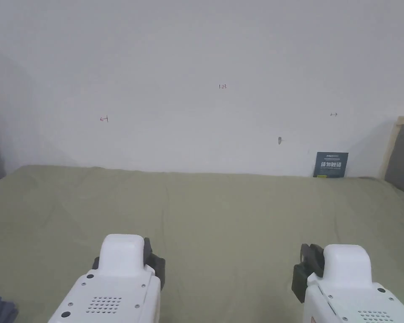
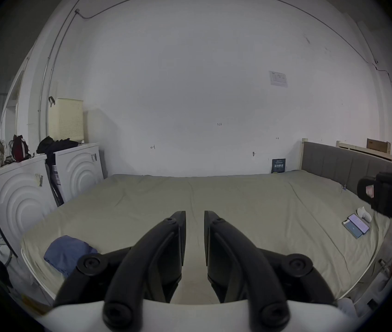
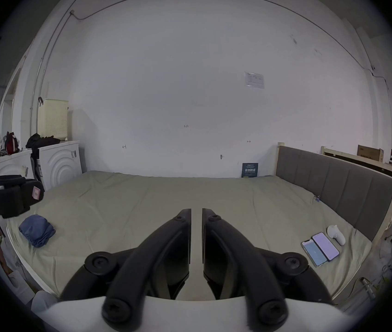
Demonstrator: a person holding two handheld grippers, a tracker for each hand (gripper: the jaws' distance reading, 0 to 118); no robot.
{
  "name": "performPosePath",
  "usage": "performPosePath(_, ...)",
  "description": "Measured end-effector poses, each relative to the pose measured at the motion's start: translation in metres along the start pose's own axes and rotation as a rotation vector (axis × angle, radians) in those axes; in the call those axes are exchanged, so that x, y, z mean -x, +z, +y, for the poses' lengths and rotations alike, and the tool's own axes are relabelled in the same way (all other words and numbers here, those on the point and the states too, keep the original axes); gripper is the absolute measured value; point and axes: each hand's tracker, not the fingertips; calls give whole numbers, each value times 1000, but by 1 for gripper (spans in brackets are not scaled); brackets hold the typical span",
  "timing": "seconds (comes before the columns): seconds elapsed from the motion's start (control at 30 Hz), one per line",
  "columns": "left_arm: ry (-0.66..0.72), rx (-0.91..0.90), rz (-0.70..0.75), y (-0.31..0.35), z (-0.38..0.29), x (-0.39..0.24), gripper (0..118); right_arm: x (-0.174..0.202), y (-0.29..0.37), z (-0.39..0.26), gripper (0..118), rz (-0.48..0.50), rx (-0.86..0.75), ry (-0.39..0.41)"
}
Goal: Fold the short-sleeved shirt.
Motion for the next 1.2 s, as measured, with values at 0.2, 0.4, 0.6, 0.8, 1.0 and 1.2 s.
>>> performPosePath(0.2,11,17,34,-7,14,4,118,-8,0,0,118,-34,-5,-63)
performPosePath(0.4,30,86,-20,-9,11,1,118,-7,5,4,118,-12,15,-19)
performPosePath(0.6,200,123,-109,-6,24,8,118,-8,0,4,118,-5,24,-10)
performPosePath(0.8,108,59,-42,5,26,8,118,-10,-1,3,118,6,34,-20)
performPosePath(1.0,64,98,46,1,25,3,118,-2,-4,0,118,22,50,-21)
performPosePath(1.2,-53,45,67,3,15,-5,118,5,-6,3,118,44,55,4)
